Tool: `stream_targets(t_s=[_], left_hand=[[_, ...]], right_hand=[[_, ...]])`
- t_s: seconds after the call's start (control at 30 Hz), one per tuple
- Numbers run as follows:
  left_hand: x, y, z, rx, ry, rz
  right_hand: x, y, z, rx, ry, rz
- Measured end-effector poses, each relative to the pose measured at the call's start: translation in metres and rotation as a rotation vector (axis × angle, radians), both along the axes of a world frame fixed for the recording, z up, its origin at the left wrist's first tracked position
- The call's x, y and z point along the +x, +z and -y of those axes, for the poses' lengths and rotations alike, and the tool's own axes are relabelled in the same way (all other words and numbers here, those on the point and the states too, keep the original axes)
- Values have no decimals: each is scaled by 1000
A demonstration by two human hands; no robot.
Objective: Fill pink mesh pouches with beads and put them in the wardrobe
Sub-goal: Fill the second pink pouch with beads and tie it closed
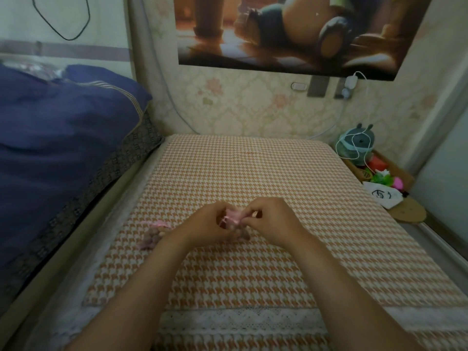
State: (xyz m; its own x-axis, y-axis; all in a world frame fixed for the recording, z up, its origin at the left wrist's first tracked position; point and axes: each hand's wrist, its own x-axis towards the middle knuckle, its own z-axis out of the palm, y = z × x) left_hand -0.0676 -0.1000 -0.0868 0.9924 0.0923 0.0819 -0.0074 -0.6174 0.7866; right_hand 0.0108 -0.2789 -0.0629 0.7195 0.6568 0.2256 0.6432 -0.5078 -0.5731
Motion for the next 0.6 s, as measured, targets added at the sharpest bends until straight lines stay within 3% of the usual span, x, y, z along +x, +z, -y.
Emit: stream_targets(t_s=[0.6], left_hand=[[-10,-10,-4,111,-8,-28]], right_hand=[[-15,-11,-11,-253,81,170]])
